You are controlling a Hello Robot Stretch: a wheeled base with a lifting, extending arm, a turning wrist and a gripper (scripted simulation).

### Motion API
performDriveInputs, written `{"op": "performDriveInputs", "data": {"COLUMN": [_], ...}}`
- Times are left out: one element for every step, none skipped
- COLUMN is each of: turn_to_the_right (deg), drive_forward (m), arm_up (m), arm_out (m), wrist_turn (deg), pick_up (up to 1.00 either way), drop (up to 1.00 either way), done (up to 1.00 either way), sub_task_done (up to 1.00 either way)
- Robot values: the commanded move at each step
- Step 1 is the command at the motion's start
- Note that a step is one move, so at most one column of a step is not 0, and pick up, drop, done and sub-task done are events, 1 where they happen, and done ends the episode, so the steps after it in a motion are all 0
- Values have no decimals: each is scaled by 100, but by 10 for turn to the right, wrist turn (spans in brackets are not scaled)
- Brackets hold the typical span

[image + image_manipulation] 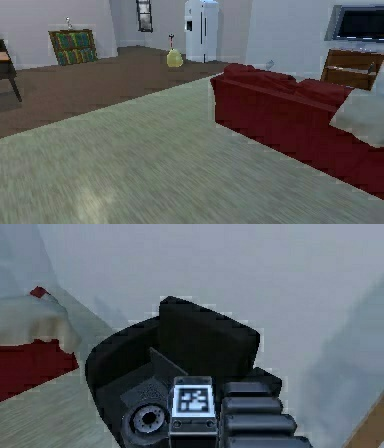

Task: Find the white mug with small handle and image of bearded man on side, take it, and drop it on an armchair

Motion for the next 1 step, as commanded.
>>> {"op": "performDriveInputs", "data": {"turn_to_the_right": [-30], "drive_forward": [0], "arm_up": [0], "arm_out": [0], "wrist_turn": [0], "pick_up": [0], "drop": [0], "done": [0], "sub_task_done": [0]}}
